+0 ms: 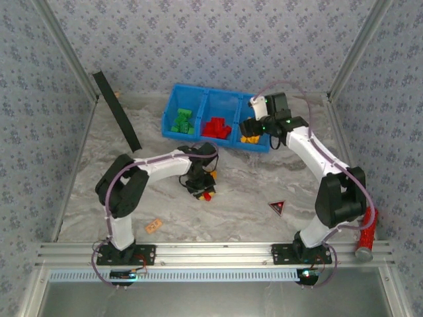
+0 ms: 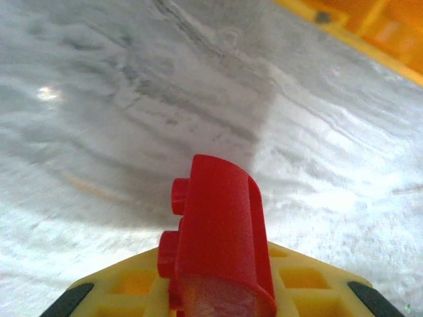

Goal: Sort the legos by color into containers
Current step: Pick up the lego from the center of the table, then place the lego in the container.

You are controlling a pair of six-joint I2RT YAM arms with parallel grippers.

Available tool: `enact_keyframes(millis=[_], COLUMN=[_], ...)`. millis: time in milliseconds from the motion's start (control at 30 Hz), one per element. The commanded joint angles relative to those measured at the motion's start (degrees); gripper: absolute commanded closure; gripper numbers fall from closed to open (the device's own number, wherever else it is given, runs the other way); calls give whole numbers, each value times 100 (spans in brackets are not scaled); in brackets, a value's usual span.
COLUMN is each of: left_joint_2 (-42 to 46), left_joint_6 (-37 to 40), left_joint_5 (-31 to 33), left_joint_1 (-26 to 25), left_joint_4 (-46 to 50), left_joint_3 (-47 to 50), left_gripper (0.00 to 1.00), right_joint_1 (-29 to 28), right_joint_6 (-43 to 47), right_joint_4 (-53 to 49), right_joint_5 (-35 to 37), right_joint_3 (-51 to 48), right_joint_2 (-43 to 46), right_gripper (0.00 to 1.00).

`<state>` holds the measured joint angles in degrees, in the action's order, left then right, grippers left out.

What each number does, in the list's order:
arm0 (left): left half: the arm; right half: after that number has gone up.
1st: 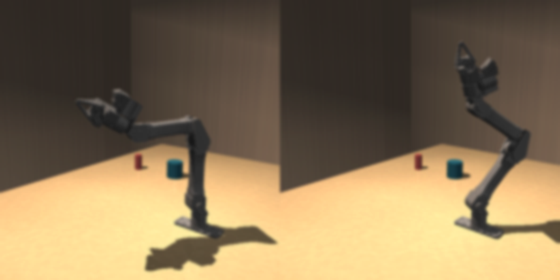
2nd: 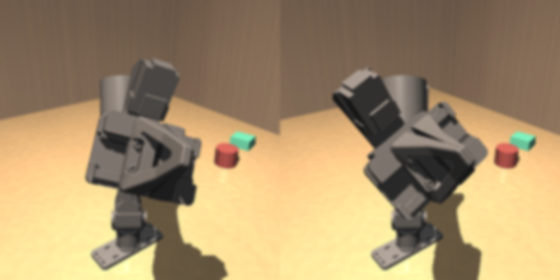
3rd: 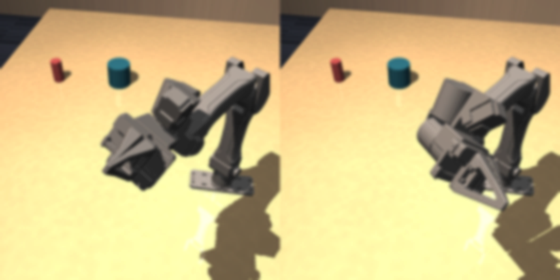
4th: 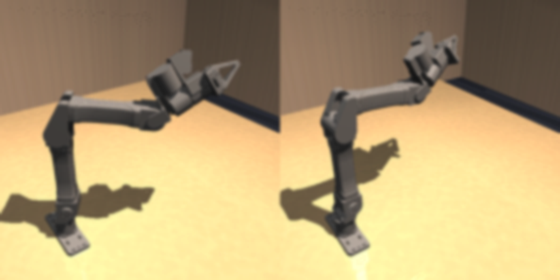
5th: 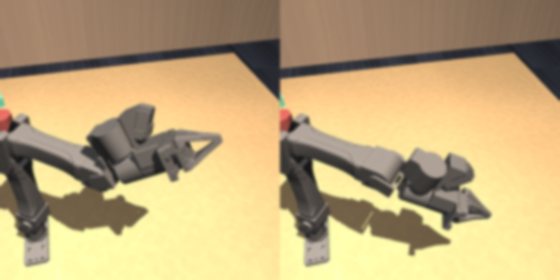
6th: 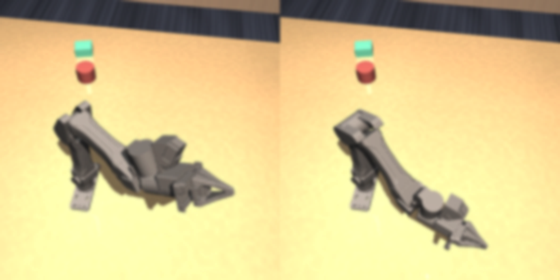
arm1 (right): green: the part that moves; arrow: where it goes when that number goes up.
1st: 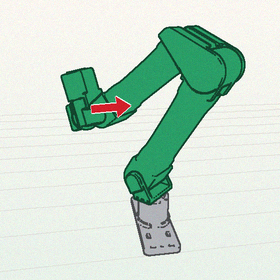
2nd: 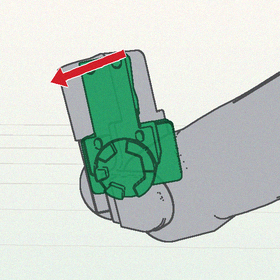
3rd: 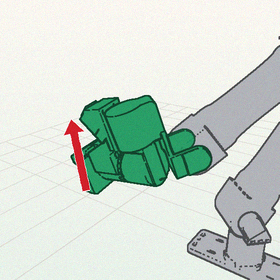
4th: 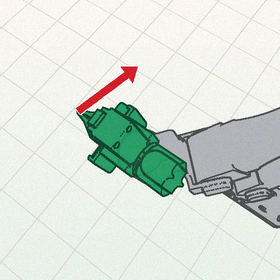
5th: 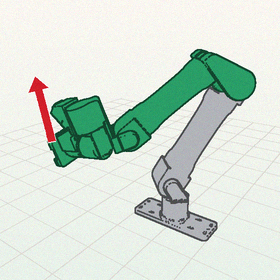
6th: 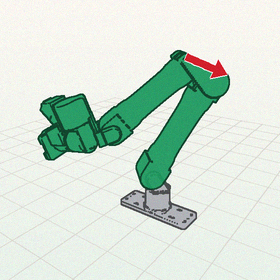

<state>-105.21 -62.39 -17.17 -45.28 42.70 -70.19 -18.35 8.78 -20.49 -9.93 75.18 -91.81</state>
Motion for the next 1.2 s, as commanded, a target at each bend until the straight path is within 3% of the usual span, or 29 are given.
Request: enact_keyframes(millis=[0, 167, 333, 467, 833, 967, 1167], left_joint_2=[636, 1085, 739, -136, -2661, -3221, -3766], left_joint_6=[631, 1521, 2044, 2374, 2474, 2397, 2234], left_joint_5=[144, 522, 840, 1083, 1016, 979, 832], left_joint_1=[194, 679, 1181, 1275, 1399, 1432, 1451], left_joint_4=[692, 1049, 870, 925, 1451, 1403, 1142], left_joint_3=[-385, -1171, -2430, -3857, -7353, -7920, -7934], left_gripper=[85, 88, 87, 87, 89, 89, 89], right_joint_1=[-315, -705, -1110, -1491, -2282, -2470, -2647], right_joint_6=[846, 1779, 2377, 2704, 3154, 3254, 3382], right_joint_4=[647, 1984, 1862, 1790, 1837, 1927, 1977], right_joint_5=[-225, -1044, -1320, -1004, -282, -83, 44], right_joint_3=[-555, -1954, -2254, -2379, -2575, -2518, -2285], right_joint_2=[358, 889, 955, 948, 589, 322, -87], right_gripper=[27, 22, 21, 21, 20, 19, 17])
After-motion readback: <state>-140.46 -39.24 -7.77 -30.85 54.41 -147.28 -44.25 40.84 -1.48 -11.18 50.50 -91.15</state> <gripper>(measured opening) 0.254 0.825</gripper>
